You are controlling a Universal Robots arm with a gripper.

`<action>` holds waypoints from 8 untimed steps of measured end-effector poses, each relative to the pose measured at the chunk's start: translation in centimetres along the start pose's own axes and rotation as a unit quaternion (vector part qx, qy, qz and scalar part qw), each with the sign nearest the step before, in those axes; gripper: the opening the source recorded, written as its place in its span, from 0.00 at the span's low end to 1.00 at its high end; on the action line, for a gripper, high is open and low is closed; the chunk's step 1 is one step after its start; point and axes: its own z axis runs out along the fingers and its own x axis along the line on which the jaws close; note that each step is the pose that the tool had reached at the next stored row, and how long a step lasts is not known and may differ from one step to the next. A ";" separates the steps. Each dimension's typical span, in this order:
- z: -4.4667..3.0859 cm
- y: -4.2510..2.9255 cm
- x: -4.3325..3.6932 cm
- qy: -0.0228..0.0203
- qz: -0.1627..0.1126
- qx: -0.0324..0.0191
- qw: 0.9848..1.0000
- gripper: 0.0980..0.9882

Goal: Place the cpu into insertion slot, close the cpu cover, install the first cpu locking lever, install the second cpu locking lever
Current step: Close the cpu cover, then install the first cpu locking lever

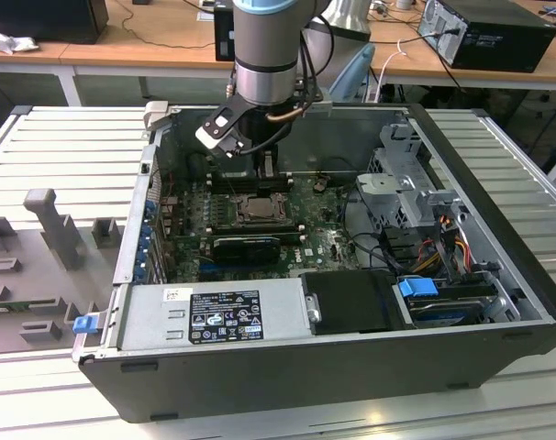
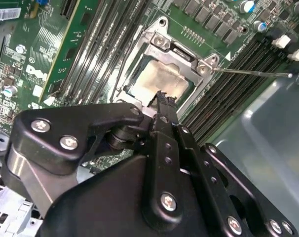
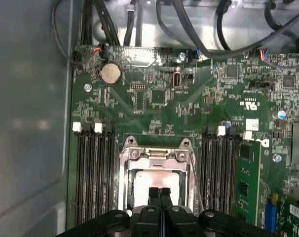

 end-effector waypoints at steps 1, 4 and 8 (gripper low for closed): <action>0.00 -0.04 0.00 0.000 0.000 0.000 1.000 0.01; 0.00 -0.11 0.01 0.000 0.000 0.000 1.000 0.01; 0.00 -0.15 0.01 0.000 0.000 0.000 1.000 0.01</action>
